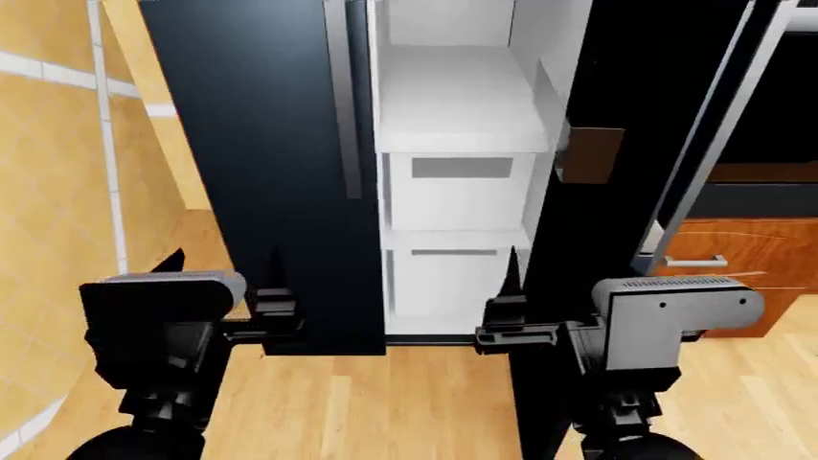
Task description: Close the fridge door
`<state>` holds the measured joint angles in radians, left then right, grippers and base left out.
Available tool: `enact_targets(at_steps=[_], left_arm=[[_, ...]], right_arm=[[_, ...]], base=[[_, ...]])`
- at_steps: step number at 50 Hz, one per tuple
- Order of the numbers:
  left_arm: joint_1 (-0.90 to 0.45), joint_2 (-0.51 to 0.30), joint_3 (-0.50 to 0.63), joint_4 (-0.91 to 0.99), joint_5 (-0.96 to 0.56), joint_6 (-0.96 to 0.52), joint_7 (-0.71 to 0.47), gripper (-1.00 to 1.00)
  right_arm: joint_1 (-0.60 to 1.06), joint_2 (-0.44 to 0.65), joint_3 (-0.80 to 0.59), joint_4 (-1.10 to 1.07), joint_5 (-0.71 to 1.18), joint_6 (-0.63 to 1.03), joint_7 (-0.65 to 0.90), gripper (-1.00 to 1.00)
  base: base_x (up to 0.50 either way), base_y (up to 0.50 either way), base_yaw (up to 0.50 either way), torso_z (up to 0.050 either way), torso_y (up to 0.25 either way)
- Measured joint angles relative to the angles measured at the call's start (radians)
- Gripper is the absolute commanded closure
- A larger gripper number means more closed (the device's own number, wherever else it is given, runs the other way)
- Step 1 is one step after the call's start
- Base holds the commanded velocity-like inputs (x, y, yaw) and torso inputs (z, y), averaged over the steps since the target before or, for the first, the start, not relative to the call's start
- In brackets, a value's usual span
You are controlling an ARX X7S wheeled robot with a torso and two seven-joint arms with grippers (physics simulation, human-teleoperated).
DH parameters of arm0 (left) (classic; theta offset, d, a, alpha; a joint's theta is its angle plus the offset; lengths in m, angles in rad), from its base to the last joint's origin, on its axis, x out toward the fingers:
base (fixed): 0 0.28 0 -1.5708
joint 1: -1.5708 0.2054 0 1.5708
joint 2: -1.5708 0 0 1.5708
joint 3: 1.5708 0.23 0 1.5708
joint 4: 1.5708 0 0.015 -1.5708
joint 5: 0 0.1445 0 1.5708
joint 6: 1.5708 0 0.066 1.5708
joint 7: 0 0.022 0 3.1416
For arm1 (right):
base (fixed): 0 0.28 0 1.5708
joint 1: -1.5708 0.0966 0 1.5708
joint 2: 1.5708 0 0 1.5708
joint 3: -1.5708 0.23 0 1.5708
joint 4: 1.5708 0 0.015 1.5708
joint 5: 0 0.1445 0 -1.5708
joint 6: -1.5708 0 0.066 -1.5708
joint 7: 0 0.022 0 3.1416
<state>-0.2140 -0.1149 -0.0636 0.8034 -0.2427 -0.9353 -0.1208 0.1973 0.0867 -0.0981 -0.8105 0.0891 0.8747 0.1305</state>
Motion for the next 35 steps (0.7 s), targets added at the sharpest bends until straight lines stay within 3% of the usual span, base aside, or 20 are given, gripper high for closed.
enact_targets(at_steps=[7, 16, 35], left_arm=[[-0.081, 0.001, -0.072, 0.114, -0.076, -0.176, 0.002, -1.0], [-0.143, 0.004, -0.135, 0.183, -0.149, -0.298, -0.006, -1.0], [-0.192, -0.004, -0.19, 0.213, -0.238, -0.369, -0.043, -1.0]], right_arm=[[0.106, 0.091, 0.018, -0.119, 0.256, 0.172, 0.198, -1.0], [0.201, 0.205, 0.032, -0.186, 0.566, 0.26, 0.44, -1.0], [0.282, 0.33, 0.029, -0.221, 0.852, 0.271, 0.671, -1.0]], base=[[0.0, -0.5, 0.0, 0.0, 0.0], [0.0, -0.5, 0.0, 0.0, 0.0], [0.0, -0.5, 0.0, 0.0, 0.0]])
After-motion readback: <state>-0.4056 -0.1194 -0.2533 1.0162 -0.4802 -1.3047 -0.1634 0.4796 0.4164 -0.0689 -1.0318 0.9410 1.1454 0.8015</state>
